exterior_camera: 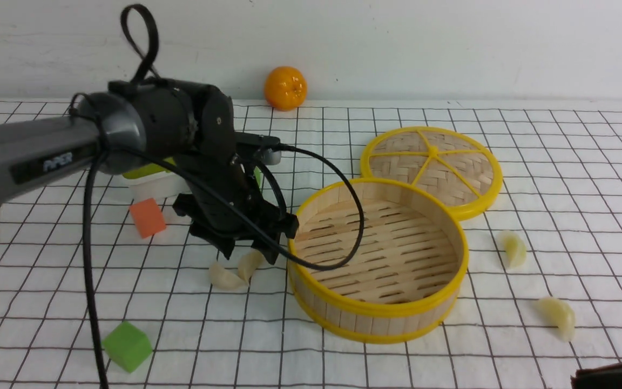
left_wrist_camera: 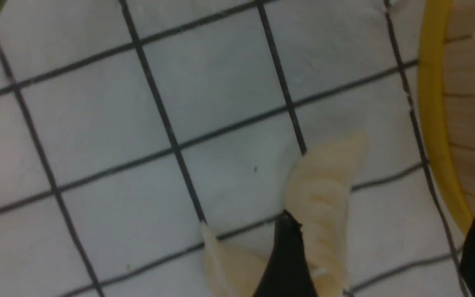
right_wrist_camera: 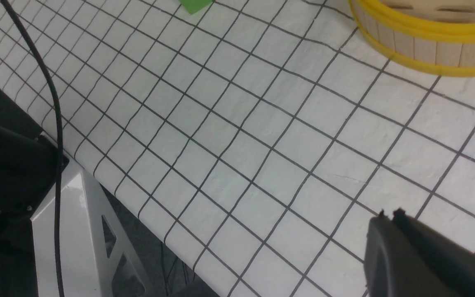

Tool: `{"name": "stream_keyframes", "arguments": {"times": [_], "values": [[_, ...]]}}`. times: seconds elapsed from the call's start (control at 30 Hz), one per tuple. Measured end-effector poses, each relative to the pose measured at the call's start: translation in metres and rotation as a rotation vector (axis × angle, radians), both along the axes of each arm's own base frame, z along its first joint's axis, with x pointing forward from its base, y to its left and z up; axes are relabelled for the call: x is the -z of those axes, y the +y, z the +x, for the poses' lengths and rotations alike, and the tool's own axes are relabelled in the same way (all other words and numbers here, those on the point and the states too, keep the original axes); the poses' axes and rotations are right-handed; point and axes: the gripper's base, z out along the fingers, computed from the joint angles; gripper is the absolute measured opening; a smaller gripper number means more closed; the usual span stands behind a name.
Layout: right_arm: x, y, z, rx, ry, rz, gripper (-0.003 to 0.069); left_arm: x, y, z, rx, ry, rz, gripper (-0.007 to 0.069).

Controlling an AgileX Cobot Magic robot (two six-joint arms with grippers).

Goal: Put the dumplings into the steamer on the table with the white tablecloth.
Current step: 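Reach for and grasp a dumpling on the table with the left gripper, then place the dumpling into the bamboo steamer basket with the left gripper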

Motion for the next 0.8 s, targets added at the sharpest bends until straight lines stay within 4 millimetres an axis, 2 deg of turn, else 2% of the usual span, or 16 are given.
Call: {"name": "stream_keyframes", "arguments": {"times": [0.17,0.23,0.4,0.47,0.5,0.53,0.63,0.73,0.8], "values": [[0.000,0.000,0.000,0.002,-0.002,0.000,-0.0004,0.021,-0.003,0.010,0.006,-0.014,0.020,0.0496],[0.000,0.000,0.000,0.002,-0.002,0.000,-0.0003,0.030,-0.003,0.012,0.008,-0.005,0.031,0.0453],[0.000,0.000,0.000,0.002,-0.002,0.001,0.0000,0.024,-0.002,0.012,-0.020,-0.010,0.033,0.0176],[0.000,0.000,0.000,0.002,-0.002,0.001,0.0001,0.018,-0.001,0.012,-0.020,-0.015,0.030,0.0172],[0.000,0.000,0.000,0.002,-0.002,0.001,0.0001,0.000,-0.002,0.010,-0.021,-0.036,0.018,0.0185],[0.000,0.000,0.000,0.002,-0.002,0.001,0.0001,-0.004,-0.003,0.010,-0.021,-0.039,0.014,0.0186],[0.000,0.000,0.001,0.005,-0.005,0.001,0.0003,-0.057,-0.014,0.004,-0.003,-0.116,-0.049,0.0186],[-0.001,0.000,0.001,0.013,-0.011,0.002,0.0003,-0.110,-0.047,-0.009,0.063,-0.233,-0.140,0.0186],[-0.001,0.000,0.001,0.023,0.001,0.010,0.0003,-0.125,-0.073,-0.020,0.096,-0.264,-0.193,0.0186]]}}
